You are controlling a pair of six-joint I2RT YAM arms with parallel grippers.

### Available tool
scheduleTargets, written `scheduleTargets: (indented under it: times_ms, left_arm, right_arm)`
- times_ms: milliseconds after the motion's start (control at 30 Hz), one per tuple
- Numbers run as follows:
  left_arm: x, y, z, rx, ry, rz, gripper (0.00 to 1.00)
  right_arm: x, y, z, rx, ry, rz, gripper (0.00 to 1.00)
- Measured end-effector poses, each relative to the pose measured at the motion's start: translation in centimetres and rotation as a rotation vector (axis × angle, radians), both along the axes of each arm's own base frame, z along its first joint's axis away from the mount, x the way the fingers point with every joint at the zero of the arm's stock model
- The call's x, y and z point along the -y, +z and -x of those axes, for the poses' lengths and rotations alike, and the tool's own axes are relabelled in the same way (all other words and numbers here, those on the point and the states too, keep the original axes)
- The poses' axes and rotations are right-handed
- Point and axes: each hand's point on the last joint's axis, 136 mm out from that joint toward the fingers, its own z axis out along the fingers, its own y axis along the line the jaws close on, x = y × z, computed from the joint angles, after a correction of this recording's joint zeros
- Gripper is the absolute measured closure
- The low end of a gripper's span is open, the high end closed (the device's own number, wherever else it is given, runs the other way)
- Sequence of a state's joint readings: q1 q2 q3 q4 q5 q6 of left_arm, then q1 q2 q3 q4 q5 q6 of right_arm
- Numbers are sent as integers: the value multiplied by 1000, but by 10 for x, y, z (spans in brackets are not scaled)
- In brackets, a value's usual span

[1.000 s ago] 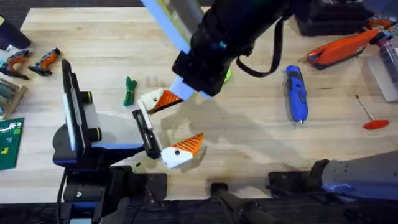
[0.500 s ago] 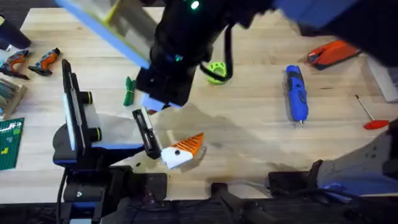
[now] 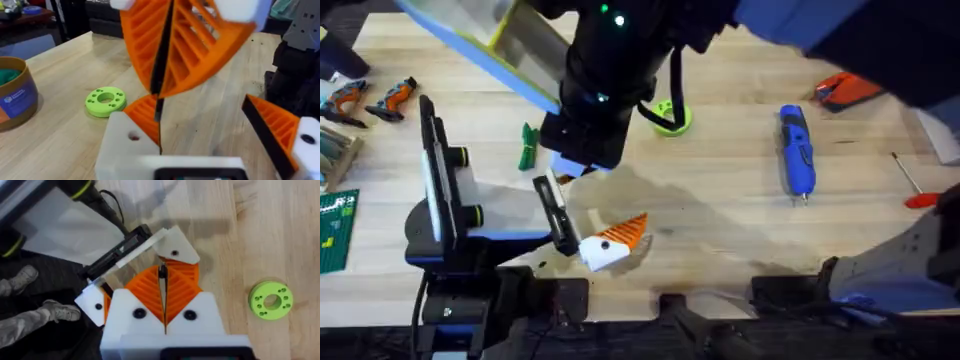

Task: Pick up the gripper from the table and insert it into the empty holder that is missing its gripper. Then pick up a screw, insert it into the mounting hole, and use the screwdriver to tighten it. Finally, clean up the table by picking up the vegetable and placing it into the bucket.

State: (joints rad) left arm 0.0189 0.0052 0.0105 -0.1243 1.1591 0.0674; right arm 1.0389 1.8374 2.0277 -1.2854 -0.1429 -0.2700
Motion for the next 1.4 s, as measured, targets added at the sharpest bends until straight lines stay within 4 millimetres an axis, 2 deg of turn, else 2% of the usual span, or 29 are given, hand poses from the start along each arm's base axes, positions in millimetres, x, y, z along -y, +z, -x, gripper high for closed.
scheduleTargets:
  times_ms: [500,1400]
  left_arm:
    - [0,0,0,0,0,0,14]
    - [0,0,0,0,0,0,15]
  right_arm:
    - [-5,-11,-9,0,-11,15,995]
    - [-4,-12,-13,0,-22,15,995]
